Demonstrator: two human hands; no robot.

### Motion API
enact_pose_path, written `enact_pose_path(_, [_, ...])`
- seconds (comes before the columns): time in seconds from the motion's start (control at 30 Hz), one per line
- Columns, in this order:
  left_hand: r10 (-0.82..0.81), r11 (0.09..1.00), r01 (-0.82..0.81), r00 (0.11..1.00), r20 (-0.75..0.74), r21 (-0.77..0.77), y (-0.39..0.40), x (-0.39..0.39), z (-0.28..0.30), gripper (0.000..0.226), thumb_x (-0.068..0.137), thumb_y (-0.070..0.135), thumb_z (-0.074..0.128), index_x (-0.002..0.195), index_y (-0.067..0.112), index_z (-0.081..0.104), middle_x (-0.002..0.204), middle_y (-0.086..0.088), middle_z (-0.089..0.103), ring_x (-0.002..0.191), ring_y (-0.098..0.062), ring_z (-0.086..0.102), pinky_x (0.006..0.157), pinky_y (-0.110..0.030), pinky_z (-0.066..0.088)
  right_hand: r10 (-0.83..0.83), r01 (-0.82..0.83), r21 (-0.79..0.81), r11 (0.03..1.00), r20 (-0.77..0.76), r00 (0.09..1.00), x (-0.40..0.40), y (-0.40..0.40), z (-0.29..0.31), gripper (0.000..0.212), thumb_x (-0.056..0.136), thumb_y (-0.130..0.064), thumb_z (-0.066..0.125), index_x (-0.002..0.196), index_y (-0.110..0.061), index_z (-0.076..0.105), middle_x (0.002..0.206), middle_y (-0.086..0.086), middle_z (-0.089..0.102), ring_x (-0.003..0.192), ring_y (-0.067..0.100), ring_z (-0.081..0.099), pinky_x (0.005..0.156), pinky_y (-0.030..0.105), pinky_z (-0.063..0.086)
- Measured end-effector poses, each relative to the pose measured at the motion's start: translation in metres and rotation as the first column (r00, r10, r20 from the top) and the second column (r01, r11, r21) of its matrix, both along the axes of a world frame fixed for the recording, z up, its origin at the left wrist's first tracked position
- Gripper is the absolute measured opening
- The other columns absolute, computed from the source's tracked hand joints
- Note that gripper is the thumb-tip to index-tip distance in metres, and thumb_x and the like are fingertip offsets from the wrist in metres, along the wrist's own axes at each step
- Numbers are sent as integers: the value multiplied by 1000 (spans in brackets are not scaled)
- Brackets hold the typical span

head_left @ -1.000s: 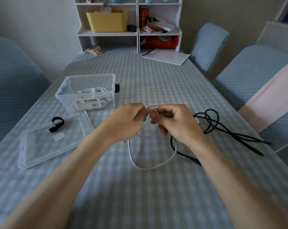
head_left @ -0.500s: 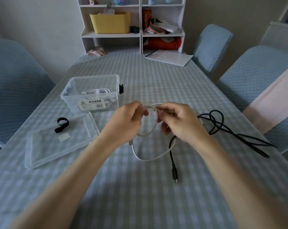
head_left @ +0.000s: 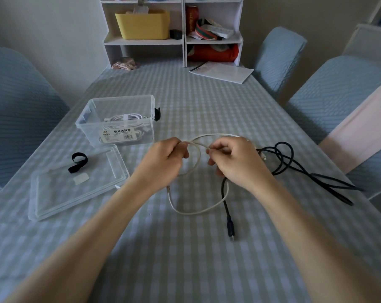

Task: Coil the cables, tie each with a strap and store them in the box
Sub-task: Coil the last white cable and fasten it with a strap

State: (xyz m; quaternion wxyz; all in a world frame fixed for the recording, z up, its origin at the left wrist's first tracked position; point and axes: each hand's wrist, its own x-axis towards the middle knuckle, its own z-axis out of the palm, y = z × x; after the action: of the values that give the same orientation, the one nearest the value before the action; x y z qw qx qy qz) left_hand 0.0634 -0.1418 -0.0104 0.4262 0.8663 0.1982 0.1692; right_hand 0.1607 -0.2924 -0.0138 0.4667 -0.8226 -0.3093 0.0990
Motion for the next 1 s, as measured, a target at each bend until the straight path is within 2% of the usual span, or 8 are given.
enact_pose_path(0.13, [100,995,-100,994,44,-17,1,2,-4,30,102,23,44,79,15,61,47,11,45,39,-4,39,44,-21,33,77,-65,-109,992,105,992,-2,-1,-2,12,92,-28,61,102,-25,67,81,-8,72,58,9,66,64,36,58])
enact_pose_path(0.27, [259,955,-244,963,73,-166,7,2,-2,31,104,27,41,85,17,62,54,6,47,41,-2,41,46,-17,36,141,-104,-281,954,115,983,-4,-8,-5,8,90,-31,64,95,-26,67,74,-9,67,53,4,62,53,27,51])
enact_pose_path(0.37, [276,900,-244,960,41,-361,3,4,-4,30,103,26,41,84,15,61,53,4,50,47,-12,46,48,-26,37,93,-62,-203,977,146,985,-9,-4,-7,12,94,-31,60,91,-21,66,72,-5,69,61,9,63,57,31,48])
enact_pose_path(0.57, [192,848,-114,976,100,-517,-16,1,-5,30,106,25,40,87,9,56,56,0,54,43,-14,46,42,-27,37,75,-64,58,996,-209,975,-22,9,4,28,94,-43,62,95,-17,69,82,-7,76,66,14,73,74,37,60])
enact_pose_path(0.7, [204,820,-105,972,116,-563,-21,0,-3,29,106,25,39,88,8,54,59,1,56,46,-12,47,48,-28,42,112,-104,50,993,-219,969,-24,2,8,26,95,-42,61,93,-19,72,84,-8,77,70,7,72,66,21,53])
enact_pose_path(0.77, [222,813,-119,968,114,-571,-21,1,-3,30,107,24,38,86,9,52,63,-1,54,47,-13,48,48,-27,44,124,-112,67,991,-224,967,-25,0,9,20,95,-39,62,95,-21,71,84,-8,76,73,5,72,66,19,52])
enact_pose_path(0.87, [244,768,-121,963,112,-629,-20,3,-3,31,107,22,37,82,9,50,67,-4,51,51,-21,51,48,-30,44,153,-137,79,987,-269,951,-25,-2,10,12,92,-25,64,102,-23,70,86,-6,77,84,14,73,82,33,56])
enact_pose_path(1.0, [328,553,-136,943,64,-822,-17,3,4,31,107,17,38,80,9,52,60,-2,50,48,-17,45,45,-28,44,254,-206,164,965,-372,893,-21,-5,9,42,88,5,51,119,-19,63,92,0,77,90,27,71,76,38,56])
